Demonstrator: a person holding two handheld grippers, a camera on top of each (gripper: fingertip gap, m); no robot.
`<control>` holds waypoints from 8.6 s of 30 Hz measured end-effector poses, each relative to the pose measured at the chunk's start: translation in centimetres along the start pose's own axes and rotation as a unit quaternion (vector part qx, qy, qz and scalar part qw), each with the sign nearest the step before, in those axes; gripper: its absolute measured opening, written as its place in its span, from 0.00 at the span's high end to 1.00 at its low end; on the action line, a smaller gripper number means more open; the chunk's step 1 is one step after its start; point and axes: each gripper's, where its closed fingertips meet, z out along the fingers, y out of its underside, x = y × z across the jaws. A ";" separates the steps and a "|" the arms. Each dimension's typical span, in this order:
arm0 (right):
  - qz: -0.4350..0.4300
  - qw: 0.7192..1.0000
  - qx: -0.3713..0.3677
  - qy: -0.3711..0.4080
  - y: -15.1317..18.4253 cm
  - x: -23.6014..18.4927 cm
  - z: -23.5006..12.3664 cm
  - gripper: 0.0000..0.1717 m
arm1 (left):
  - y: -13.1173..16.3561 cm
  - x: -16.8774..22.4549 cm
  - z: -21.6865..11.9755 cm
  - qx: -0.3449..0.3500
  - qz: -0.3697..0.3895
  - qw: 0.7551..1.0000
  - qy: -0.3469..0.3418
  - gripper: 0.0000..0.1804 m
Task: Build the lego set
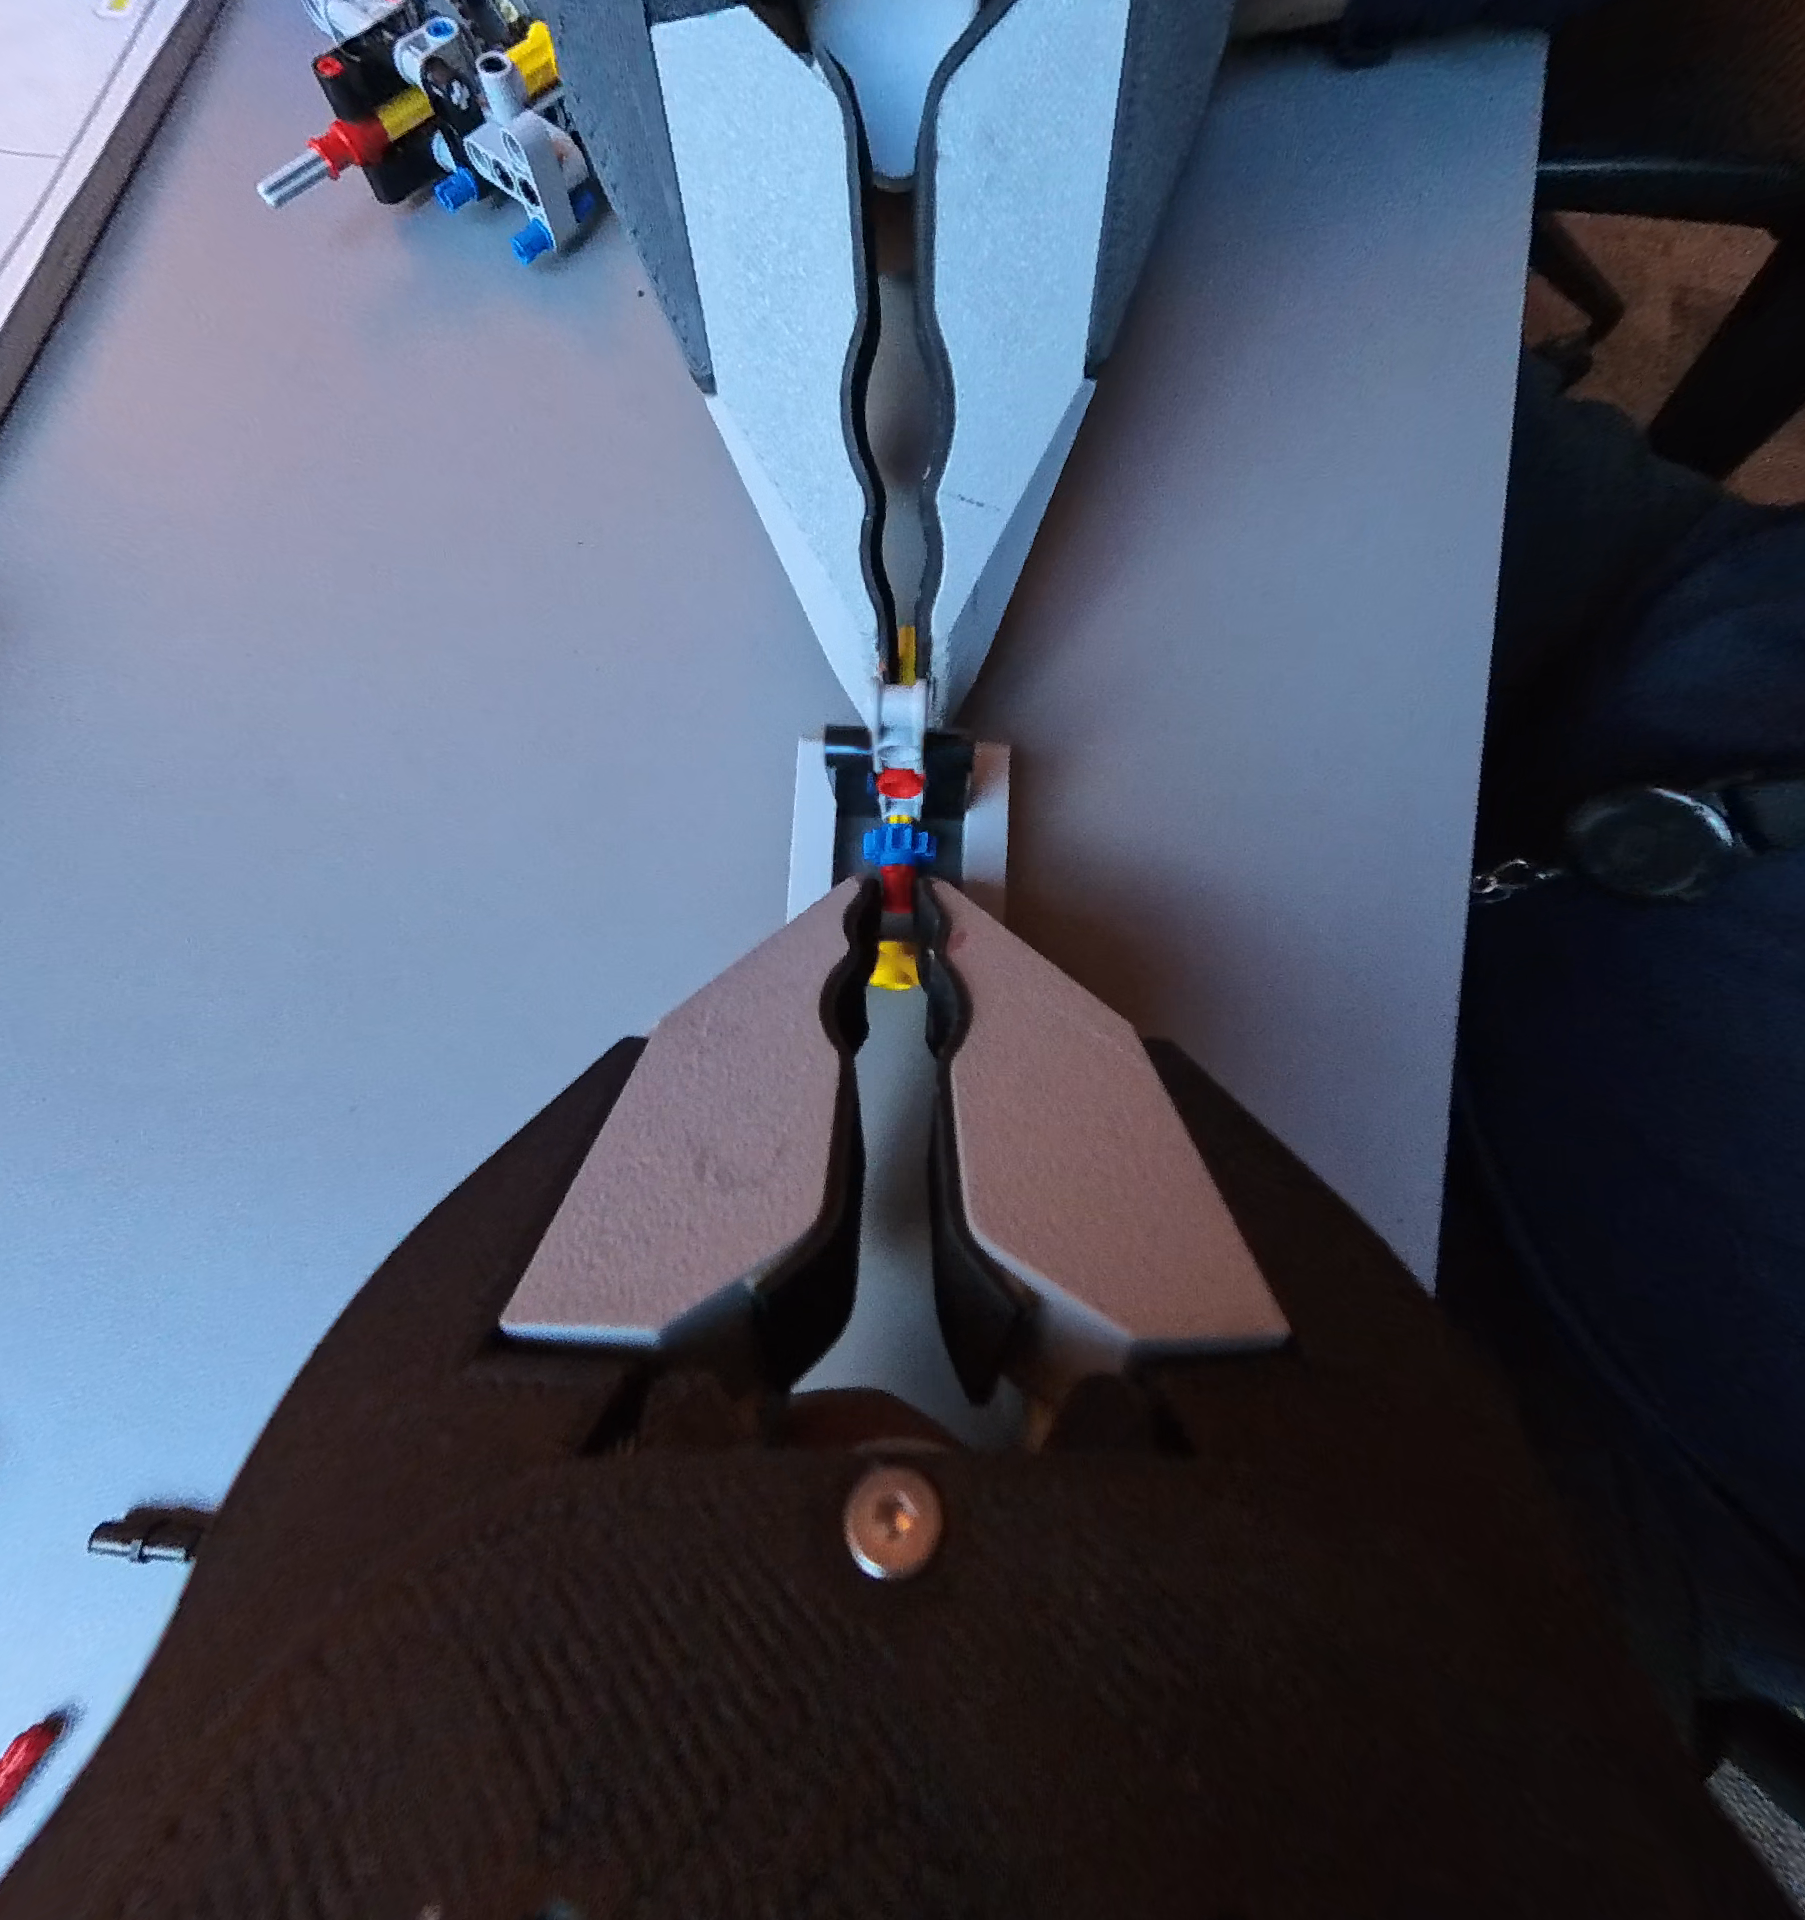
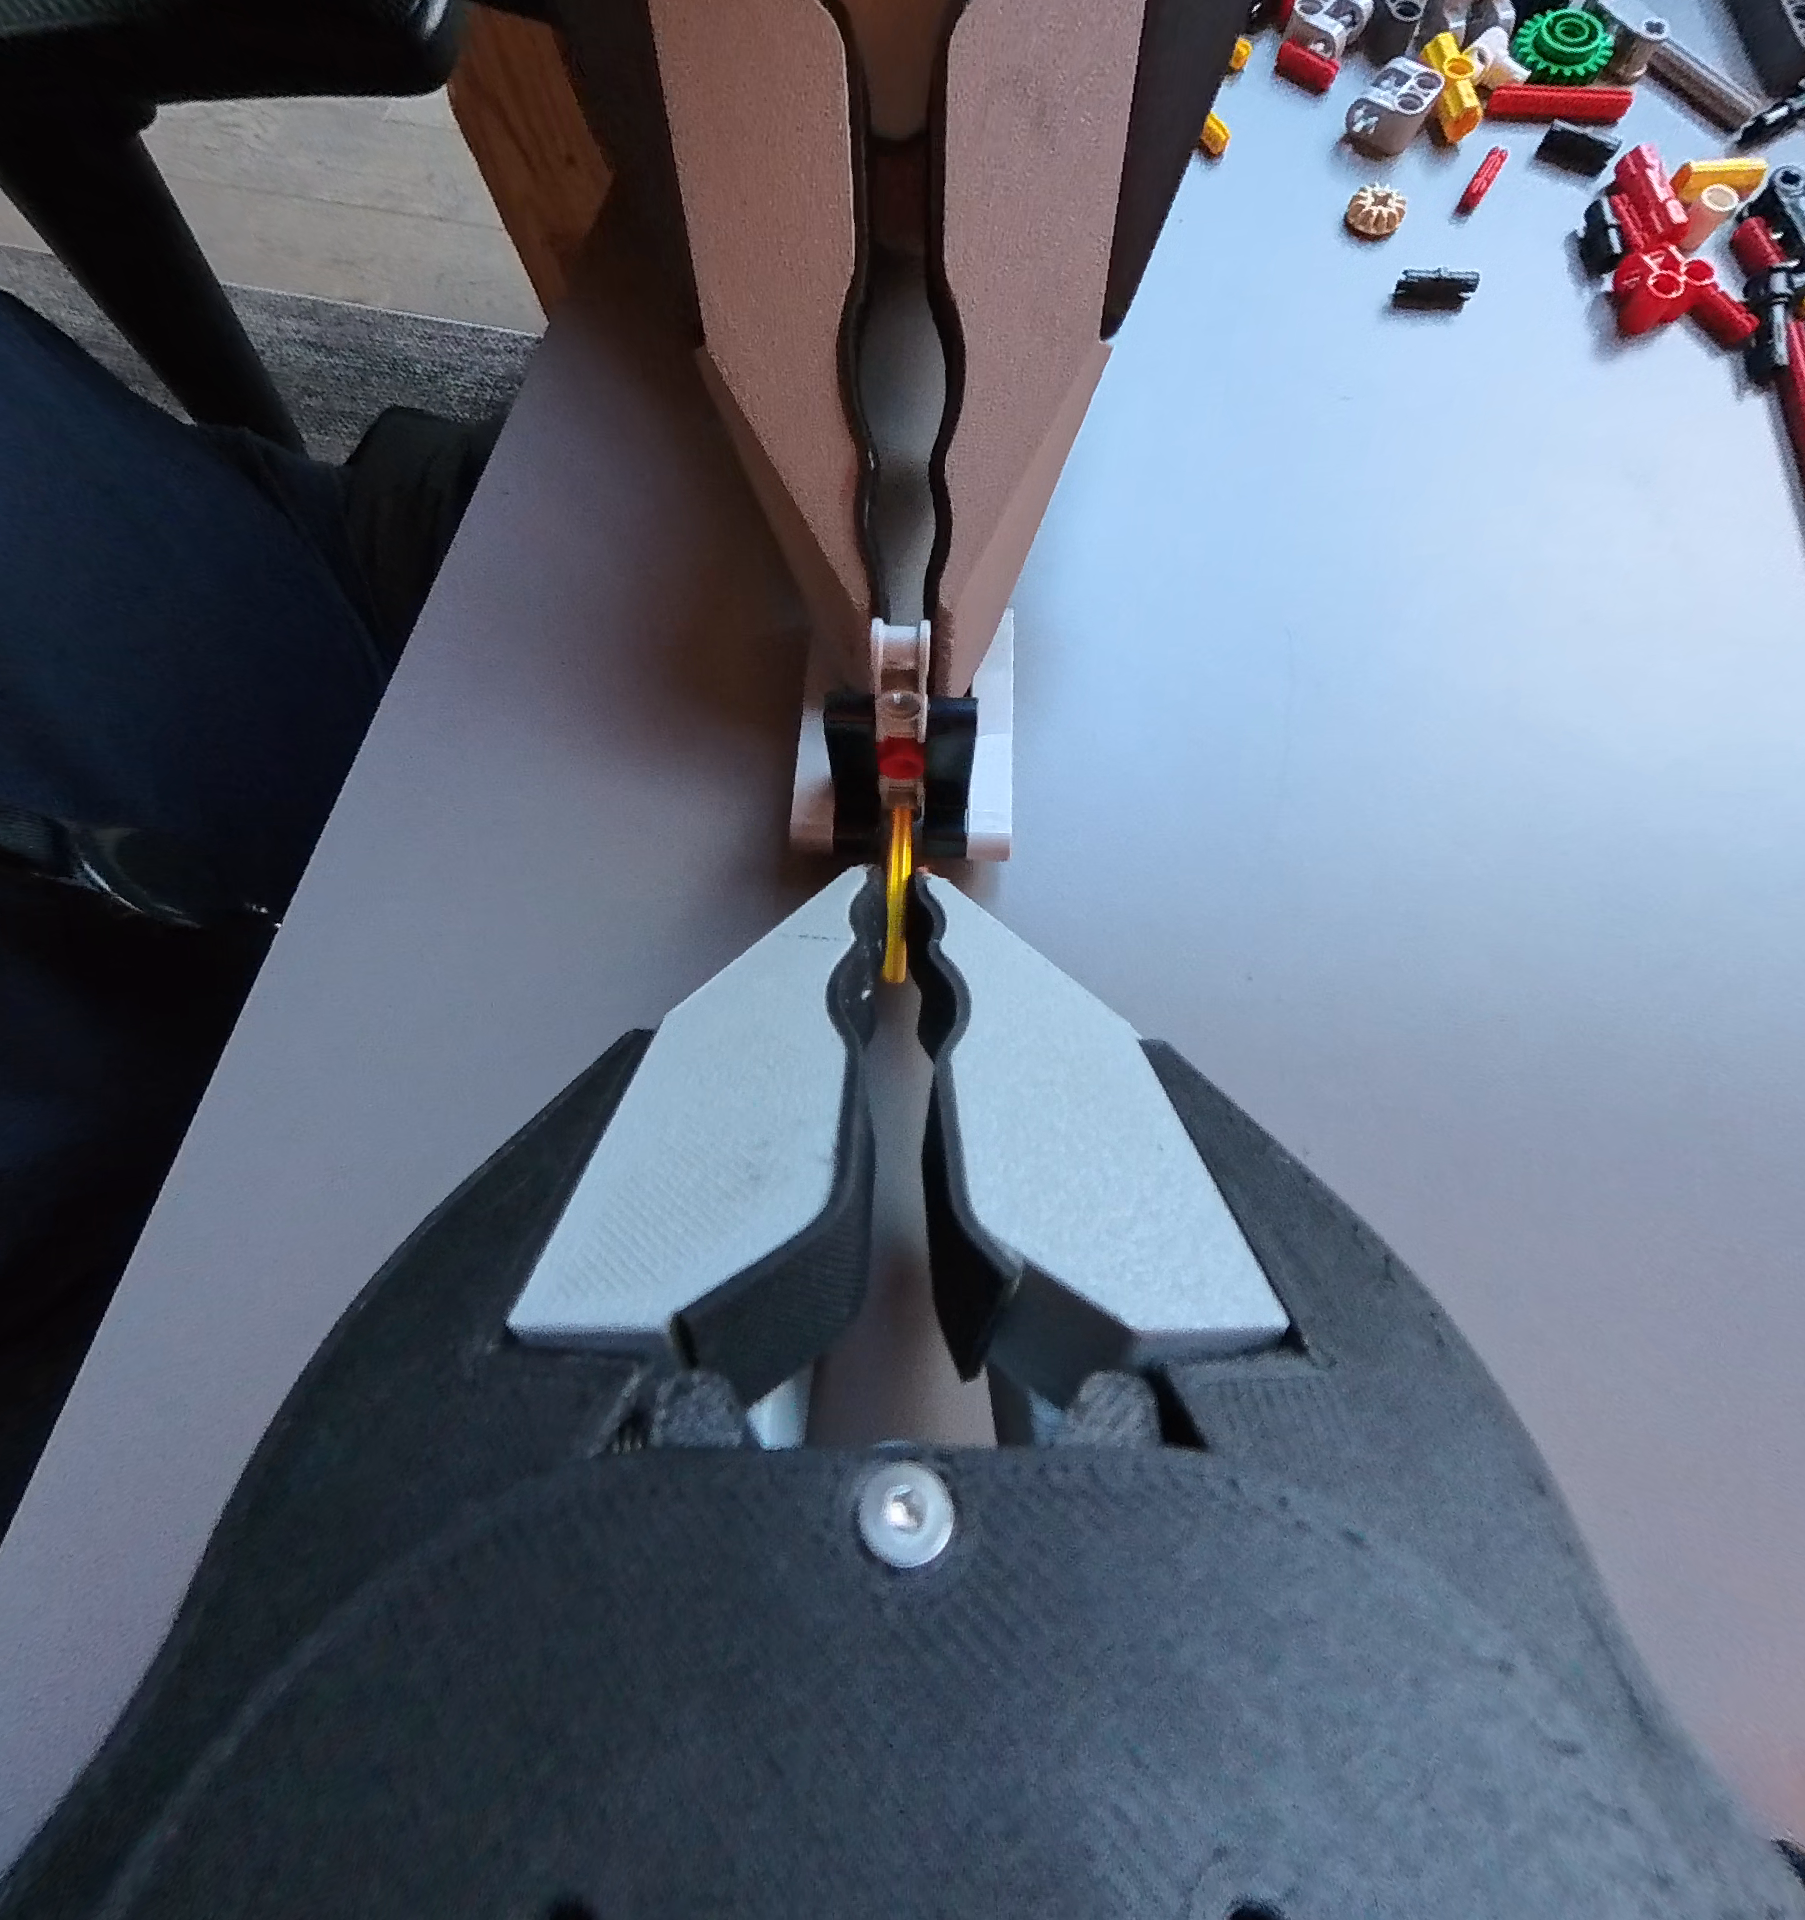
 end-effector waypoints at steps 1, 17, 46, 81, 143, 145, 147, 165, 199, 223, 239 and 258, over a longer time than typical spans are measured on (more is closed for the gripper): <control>-0.001 1.000 0.000 0.000 0.0 0.0 0.0 0.99 | 0.0 0.0 0.0 0.000 -0.002 1.000 0.002 0.99; -0.002 1.000 0.009 0.002 -0.4 0.0 0.1 0.93 | 0.0 -0.1 0.0 0.005 0.007 1.000 -0.007 0.98; 0.014 0.998 -0.002 0.058 0.6 1.1 -0.6 1.00 | 0.4 -0.2 -0.5 0.004 -0.017 1.000 0.015 0.99; 0.004 1.000 0.004 -0.017 -0.3 -0.8 0.3 1.00 | 1.3 0.6 -1.0 -0.009 -0.039 0.999 -0.002 0.61; 0.039 0.999 0.008 0.008 0.7 0.4 -1.0 0.97 | 1.1 0.8 -3.3 0.052 -0.039 0.997 -0.051 0.86; 0.042 0.999 0.012 0.008 0.8 0.5 -1.2 0.96 | 1.1 1.4 -3.2 0.049 -0.042 0.997 -0.031 0.85; 0.042 0.999 0.020 0.003 0.7 0.4 -1.4 0.95 | 1.5 1.6 -2.7 0.030 -0.044 0.998 -0.026 0.82; 0.008 1.000 0.007 0.025 0.5 -0.2 -0.5 0.83 | 1.2 2.4 -2.6 0.038 -0.037 0.999 0.008 0.81; 0.030 0.999 0.012 0.010 1.1 0.5 -1.5 0.80 | -1.0 0.8 -5.0 0.144 0.082 0.986 -0.035 0.98; 0.049 0.998 0.042 -0.011 0.4 0.5 -2.2 0.80 | -1.3 -0.7 -5.7 0.166 0.063 0.982 -0.060 0.95; 0.069 0.994 0.075 -0.033 -0.2 0.6 -2.9 0.81 | -1.2 -1.0 -5.4 0.158 0.057 0.984 -0.058 0.94; 0.020 1.000 0.009 0.011 1.0 -0.9 -1.3 0.85 | 1.4 0.2 -1.9 0.016 0.204 0.970 -0.131 1.00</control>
